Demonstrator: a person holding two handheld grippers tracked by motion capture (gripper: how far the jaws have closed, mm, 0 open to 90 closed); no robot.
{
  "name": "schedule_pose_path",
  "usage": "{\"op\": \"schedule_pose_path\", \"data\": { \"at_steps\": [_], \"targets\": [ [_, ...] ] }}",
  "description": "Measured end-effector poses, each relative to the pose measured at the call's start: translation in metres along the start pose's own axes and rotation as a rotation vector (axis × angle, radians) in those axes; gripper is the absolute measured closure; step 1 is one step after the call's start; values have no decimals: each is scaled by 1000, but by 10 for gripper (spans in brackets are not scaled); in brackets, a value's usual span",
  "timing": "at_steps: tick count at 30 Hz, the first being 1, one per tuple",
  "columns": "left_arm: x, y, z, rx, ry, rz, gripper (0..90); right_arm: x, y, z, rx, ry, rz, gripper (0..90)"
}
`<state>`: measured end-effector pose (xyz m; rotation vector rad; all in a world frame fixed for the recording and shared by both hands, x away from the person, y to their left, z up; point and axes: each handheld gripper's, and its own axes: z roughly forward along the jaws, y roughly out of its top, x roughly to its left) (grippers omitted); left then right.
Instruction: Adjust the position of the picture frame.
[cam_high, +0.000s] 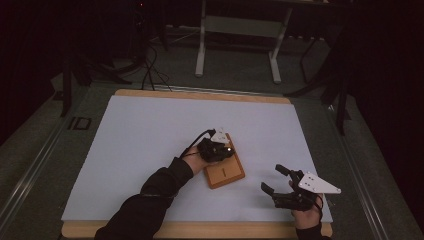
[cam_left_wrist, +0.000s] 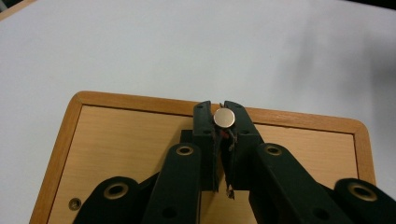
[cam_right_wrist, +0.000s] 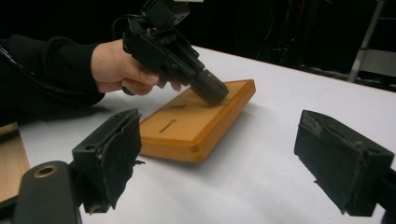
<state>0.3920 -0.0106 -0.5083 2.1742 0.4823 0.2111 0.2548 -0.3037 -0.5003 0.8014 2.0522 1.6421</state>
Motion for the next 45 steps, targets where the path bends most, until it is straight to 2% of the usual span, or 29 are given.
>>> {"op": "schedule_pose_path", "data": {
  "at_steps": [12, 19, 25, 28, 30, 31, 36, 39, 40, 45],
  "targets": [
    [-2, -3, 19, 35, -1, 3, 847, 0, 0, 0, 1, 1, 0, 144],
    [-4, -3, 23, 55, 1, 8, 847, 0, 0, 1, 3, 5, -1, 144],
    [-4, -3, 23, 55, -3, -12, 843, 0, 0, 1, 7, 5, 0, 144],
    [-2, -3, 20, 51, -23, -30, 821, 0, 0, 1, 6, 5, 0, 144],
    [-1, -4, 14, 50, -28, -24, 806, 0, 0, 1, 4, 5, 2, 144],
    [-2, -4, 10, 50, -13, -17, 793, 0, 0, 1, 4, 5, 2, 144],
    [1, -6, -3, 56, -14, 12, 790, 1, -1, 2, 10, 7, 1, 144],
    [4, -6, -6, 49, -7, 7, 797, 1, -1, 3, 11, 7, -2, 144],
    [5, -6, -6, 41, -3, -4, 832, 1, -1, 3, 11, 6, -2, 144],
    [14, -2, -6, 23, 24, -28, 895, 1, -1, 3, 12, 5, 1, 144]
  ]
}}
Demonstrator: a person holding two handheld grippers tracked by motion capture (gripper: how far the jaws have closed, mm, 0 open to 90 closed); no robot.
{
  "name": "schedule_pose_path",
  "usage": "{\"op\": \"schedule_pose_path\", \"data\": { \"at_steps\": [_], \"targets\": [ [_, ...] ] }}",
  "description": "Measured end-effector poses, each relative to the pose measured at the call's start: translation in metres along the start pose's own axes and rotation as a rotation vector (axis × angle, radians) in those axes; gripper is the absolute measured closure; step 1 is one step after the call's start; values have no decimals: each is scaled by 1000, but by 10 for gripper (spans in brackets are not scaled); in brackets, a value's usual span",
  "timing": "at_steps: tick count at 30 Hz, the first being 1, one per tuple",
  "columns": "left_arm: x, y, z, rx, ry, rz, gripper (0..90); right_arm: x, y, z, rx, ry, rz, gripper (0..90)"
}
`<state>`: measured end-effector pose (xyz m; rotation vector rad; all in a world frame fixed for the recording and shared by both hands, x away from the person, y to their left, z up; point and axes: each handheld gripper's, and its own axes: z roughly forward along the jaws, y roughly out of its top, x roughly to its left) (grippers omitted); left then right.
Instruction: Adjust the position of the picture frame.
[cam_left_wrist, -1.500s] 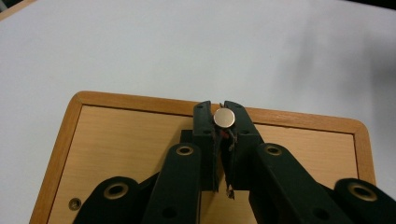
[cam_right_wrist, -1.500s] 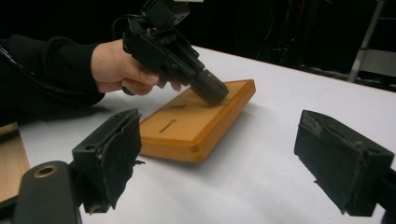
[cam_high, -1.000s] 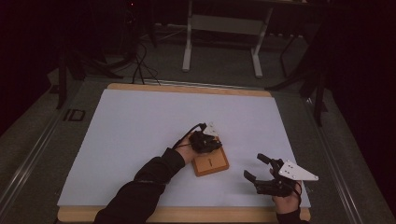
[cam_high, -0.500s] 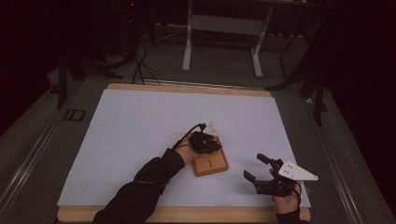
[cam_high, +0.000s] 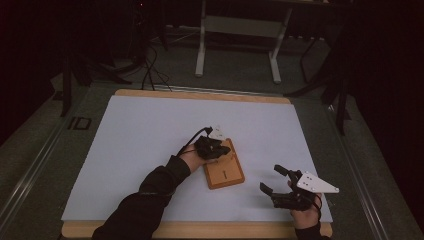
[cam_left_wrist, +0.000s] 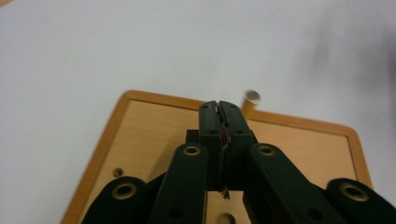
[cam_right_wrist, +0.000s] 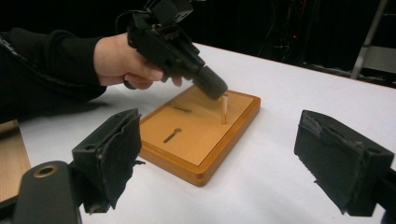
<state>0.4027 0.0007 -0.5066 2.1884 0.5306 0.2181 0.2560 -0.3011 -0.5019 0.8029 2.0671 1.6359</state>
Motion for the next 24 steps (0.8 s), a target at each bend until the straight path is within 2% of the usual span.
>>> {"op": "schedule_pose_path", "data": {
  "at_steps": [7, 15, 19, 24],
  "targets": [
    [8, 11, 11, -7, -3, 0, 899, -1, 0, 0, -1, 2, 6, 144],
    [15, 27, 31, 14, 3, 21, 900, -1, 0, -1, -8, 2, 7, 144],
    [23, 33, 40, 14, 8, -6, 900, -2, -1, -1, -2, 5, 11, 144],
    [30, 32, 48, 65, 13, -8, 900, -1, 0, -2, -7, 10, 4, 144]
  ]
}}
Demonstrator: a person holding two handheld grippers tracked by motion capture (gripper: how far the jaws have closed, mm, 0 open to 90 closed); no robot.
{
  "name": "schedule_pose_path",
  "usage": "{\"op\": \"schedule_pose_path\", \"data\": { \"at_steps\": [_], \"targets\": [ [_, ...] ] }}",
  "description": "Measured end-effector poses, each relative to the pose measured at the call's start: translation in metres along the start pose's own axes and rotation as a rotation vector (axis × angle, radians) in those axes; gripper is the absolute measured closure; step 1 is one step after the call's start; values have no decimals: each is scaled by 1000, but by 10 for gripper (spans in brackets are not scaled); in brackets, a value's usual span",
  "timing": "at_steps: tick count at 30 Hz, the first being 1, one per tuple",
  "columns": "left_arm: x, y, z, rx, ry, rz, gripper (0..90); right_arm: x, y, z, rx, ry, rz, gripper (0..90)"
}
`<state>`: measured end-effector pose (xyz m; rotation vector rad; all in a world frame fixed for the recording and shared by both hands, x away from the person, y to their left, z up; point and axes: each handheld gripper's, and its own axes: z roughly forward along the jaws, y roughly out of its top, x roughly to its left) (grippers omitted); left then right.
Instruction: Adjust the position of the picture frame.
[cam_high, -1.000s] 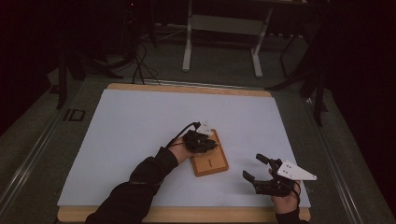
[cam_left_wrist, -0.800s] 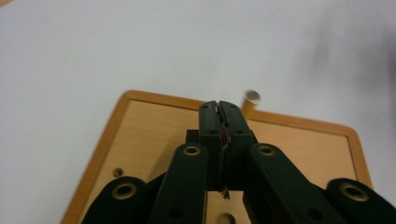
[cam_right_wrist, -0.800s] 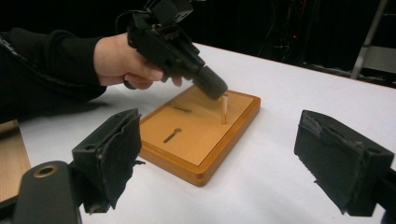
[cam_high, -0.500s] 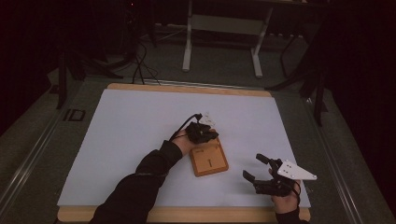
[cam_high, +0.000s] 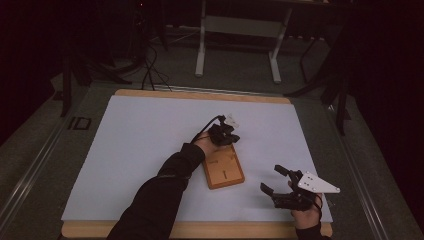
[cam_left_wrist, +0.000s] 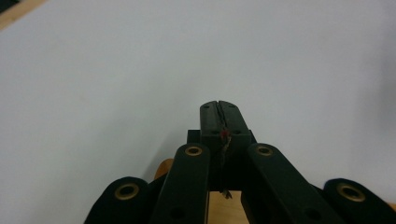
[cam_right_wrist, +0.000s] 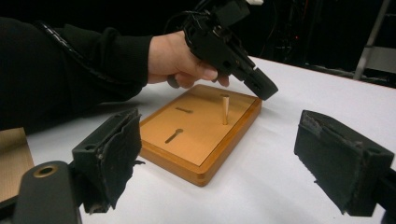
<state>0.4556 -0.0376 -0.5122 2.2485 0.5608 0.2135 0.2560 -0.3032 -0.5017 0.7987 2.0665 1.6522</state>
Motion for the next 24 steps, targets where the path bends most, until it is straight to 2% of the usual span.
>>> {"op": "schedule_pose_path", "data": {
  "at_steps": [3, 6, 12, 24],
  "targets": [
    [1, -2, 4, 29, 3, 9, 900, -1, 0, -1, -1, -1, 7, 144],
    [1, -2, 6, 38, 3, 2, 900, -1, 0, -1, -4, -1, 8, 144],
    [3, -1, 12, 72, 8, 16, 900, 0, 0, -1, -3, 1, 6, 144],
    [0, 0, 10, 86, -4, 39, 900, -1, 0, -1, -4, 1, 7, 144]
  ]
}}
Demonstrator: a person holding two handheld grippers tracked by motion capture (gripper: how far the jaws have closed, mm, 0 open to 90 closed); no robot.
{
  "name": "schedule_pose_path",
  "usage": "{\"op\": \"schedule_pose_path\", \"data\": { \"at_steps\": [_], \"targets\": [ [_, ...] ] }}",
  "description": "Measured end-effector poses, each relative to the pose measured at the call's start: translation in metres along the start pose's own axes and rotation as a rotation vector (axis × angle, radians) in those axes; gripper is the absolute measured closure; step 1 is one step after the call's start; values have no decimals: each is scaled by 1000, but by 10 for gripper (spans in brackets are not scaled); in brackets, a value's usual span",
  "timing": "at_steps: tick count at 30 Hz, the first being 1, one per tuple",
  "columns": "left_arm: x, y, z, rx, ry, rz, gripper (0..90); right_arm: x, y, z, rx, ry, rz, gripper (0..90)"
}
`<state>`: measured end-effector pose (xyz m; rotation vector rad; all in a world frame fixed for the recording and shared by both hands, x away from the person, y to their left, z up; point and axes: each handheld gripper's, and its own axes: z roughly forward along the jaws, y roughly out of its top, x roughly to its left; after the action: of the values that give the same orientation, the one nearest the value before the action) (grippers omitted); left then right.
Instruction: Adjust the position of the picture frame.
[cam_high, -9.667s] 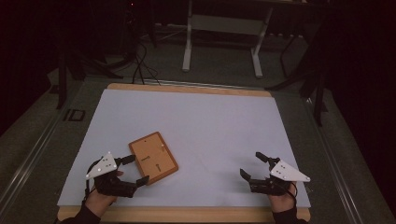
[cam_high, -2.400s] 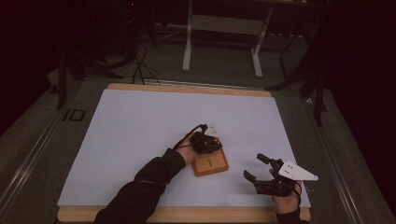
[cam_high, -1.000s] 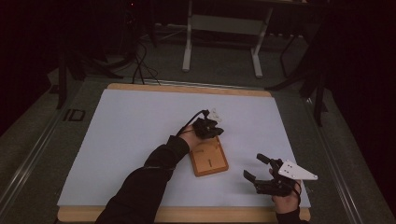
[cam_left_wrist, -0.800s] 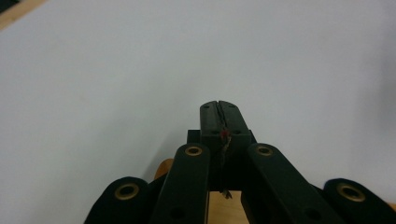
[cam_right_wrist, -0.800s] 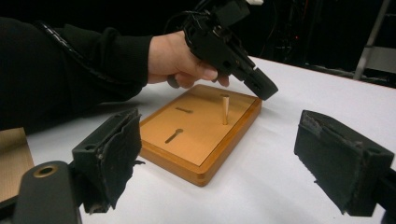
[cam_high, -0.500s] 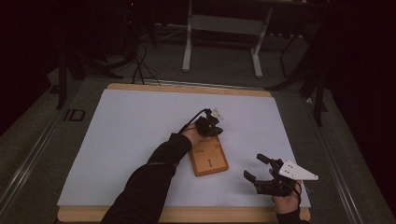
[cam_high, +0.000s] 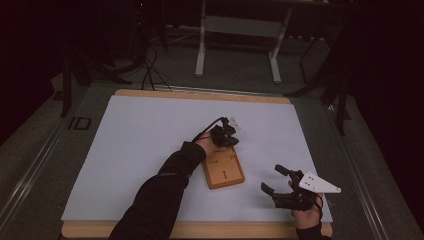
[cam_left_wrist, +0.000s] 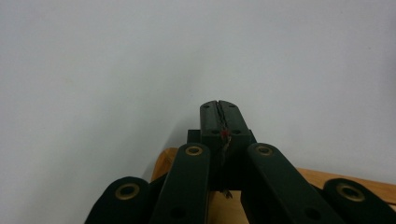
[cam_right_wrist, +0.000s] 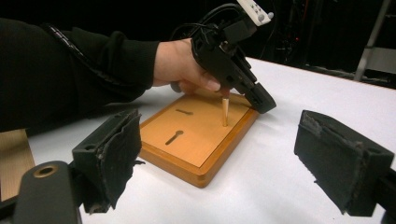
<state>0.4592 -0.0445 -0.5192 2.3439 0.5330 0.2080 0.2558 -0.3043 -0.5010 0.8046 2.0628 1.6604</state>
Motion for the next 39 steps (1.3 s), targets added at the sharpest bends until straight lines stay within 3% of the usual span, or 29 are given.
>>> {"op": "schedule_pose_path", "data": {
  "at_steps": [17, 21, 28, 32, 39],
  "targets": [
    [2, -2, -7, 27, 29, 24, 900, 0, 0, 0, 0, -1, -1, 144],
    [5, -5, -13, 55, 41, 26, 900, 0, 0, 0, -1, 1, -1, 144],
    [9, -17, -22, 32, 50, -8, 900, 1, 0, 2, 4, 3, -4, 144],
    [11, -19, -19, 19, 70, -18, 900, 1, 0, 2, 9, 2, -2, 144],
    [18, -19, -15, 20, 64, -36, 900, 0, -1, 2, 6, 5, 3, 144]
  ]
}}
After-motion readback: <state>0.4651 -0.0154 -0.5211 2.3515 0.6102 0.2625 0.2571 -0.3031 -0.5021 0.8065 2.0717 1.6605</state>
